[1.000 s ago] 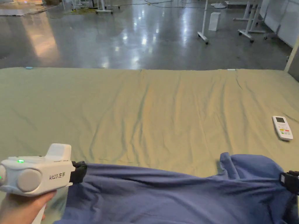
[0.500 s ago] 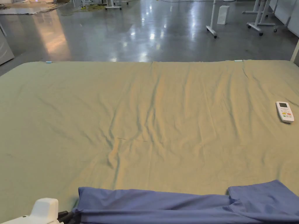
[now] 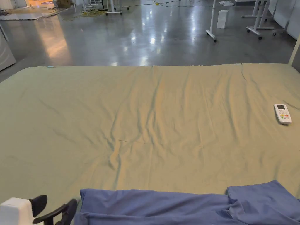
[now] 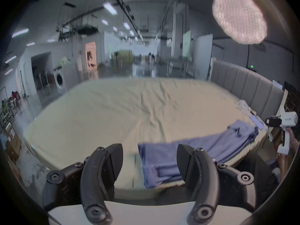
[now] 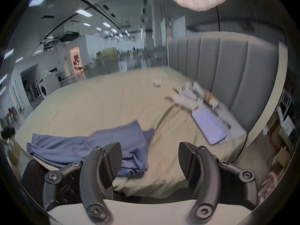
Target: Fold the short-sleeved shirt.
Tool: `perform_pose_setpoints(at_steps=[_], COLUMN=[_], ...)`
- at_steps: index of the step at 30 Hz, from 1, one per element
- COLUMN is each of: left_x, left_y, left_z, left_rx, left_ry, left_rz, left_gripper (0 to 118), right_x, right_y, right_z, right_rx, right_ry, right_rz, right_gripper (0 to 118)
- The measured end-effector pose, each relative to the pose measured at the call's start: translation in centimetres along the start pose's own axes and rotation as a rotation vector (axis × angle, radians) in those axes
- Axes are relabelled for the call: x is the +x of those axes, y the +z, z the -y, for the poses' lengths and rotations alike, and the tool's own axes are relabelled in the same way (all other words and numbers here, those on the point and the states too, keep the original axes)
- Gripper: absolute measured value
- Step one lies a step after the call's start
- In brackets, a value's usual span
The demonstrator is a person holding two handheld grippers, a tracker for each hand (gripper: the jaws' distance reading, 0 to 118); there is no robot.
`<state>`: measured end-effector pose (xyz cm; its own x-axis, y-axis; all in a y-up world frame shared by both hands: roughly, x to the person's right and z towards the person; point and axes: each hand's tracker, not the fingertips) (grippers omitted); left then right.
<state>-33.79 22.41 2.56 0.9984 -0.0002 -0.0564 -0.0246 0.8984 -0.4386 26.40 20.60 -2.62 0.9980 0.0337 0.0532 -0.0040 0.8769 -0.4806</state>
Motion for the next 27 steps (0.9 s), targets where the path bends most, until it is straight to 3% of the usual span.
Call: perform_pose_setpoints(at_steps=[4, 8, 9, 11, 14, 16, 20, 27], left_x=[3.2, 5.8, 6.4, 7.3, 8.1, 8.4, 8.2, 6.9], left_y=[4.3, 6.6, 7.0, 7.8, 8.2, 8.2, 7.9, 6.6], left_z=[-2.2, -2.5, -2.5, -2.5, -2.4, -2.1, -1.4, -1.4], left_rx=[0.160, 0.237, 0.240, 0.240, 0.207, 0.182, 0.139, 0.139], left_ry=[-0.025, -0.066, -0.072, -0.088, -0.145, -0.119, -0.009, -0.018], left_rz=[-0.049, -0.099, -0.113, -0.111, -0.031, 0.015, 0.105, 0.104], left_gripper=[70, 68, 66, 51, 27, 9, 0, 0], right_x=[-4.2, -7.5, -8.3, -9.3, -10.3, -11.0, -12.0, -11.1], right_y=[4.9, 6.5, 6.9, 7.1, 7.2, 7.3, 7.5, 7.4], right_z=[-2.1, -3.1, -3.2, -3.3, -3.0, -2.5, -1.5, -1.3], right_rx=[0.129, 0.180, 0.193, 0.215, 0.214, 0.210, 0.170, 0.137], right_ry=[0.024, 0.101, 0.112, 0.121, 0.100, 0.093, 0.103, 0.106], right_rz=[-0.109, -0.206, -0.207, -0.236, -0.282, -0.304, -0.293, -0.290], right_gripper=[78, 79, 79, 75, 57, 30, 0, 0])
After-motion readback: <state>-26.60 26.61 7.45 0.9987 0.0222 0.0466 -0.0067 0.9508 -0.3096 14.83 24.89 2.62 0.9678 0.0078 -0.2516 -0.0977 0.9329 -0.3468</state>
